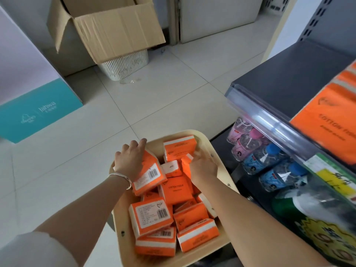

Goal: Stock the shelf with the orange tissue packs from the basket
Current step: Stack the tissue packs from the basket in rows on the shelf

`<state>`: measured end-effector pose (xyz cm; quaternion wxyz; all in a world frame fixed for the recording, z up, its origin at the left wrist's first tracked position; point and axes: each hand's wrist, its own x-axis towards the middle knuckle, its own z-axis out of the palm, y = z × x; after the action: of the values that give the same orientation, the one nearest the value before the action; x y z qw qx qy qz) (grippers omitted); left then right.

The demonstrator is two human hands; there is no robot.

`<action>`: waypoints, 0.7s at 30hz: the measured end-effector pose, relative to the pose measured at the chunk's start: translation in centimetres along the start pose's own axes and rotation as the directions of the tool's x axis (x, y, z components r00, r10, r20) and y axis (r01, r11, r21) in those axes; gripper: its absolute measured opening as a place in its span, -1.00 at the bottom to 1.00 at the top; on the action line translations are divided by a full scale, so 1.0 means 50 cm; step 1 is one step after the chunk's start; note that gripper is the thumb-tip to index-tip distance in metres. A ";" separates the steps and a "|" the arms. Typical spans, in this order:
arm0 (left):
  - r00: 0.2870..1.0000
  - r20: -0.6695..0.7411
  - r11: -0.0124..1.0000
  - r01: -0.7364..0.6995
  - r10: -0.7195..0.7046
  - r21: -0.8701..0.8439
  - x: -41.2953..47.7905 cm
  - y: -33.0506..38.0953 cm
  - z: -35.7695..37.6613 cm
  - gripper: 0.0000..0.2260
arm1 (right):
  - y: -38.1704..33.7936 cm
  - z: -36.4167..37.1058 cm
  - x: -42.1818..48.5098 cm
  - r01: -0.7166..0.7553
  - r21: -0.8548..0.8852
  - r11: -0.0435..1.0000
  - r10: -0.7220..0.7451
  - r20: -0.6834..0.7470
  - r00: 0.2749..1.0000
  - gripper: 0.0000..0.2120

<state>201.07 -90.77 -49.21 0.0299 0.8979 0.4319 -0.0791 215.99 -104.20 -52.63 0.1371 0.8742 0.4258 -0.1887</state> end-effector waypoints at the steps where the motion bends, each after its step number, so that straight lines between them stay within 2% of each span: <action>1: 1.000 -0.006 1.000 -0.019 0.019 0.016 -0.005 0.004 -0.010 -0.46 | 0.002 -0.014 -0.012 -0.010 0.029 1.000 0.010 -0.005 1.000 -0.55; 7: 0.976 -0.141 0.986 -0.160 0.164 0.037 -0.044 0.059 -0.105 -0.56 | 0.020 -0.107 -0.108 -0.055 0.198 0.979 0.069 -0.065 0.996 -0.56; 11: 0.947 -0.222 0.970 -0.242 0.231 -0.025 -0.075 0.092 -0.189 -0.60 | 0.049 -0.185 -0.195 -0.083 0.288 0.954 0.148 -0.211 0.966 -0.56; 14: 0.907 -0.322 0.953 -0.299 0.270 -0.045 -0.108 0.129 -0.254 -0.59 | 0.087 -0.243 -0.262 -0.110 0.350 0.930 0.234 -0.332 0.914 -0.58; 17: 0.823 -0.464 0.924 -0.381 0.328 -0.022 -0.148 0.182 -0.323 -0.61 | 0.138 -0.289 -0.325 -0.079 0.478 0.875 0.312 -0.430 0.847 -0.61; 19: 0.783 -0.517 0.913 -0.408 0.346 -0.008 -0.176 0.225 -0.371 -0.60 | 0.175 -0.313 -0.370 -0.040 0.531 0.847 0.353 -0.504 0.788 -0.64; 21: 0.774 -0.540 0.905 -0.423 0.331 -0.050 -0.204 0.266 -0.416 -0.58 | 0.215 -0.329 -0.416 -0.026 0.537 0.843 0.389 -0.577 0.718 -0.62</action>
<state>207.59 -104.39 -27.17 0.0034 0.9478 0.2394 0.2107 216.27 -118.49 -27.83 -0.2303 0.9310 0.2785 0.0516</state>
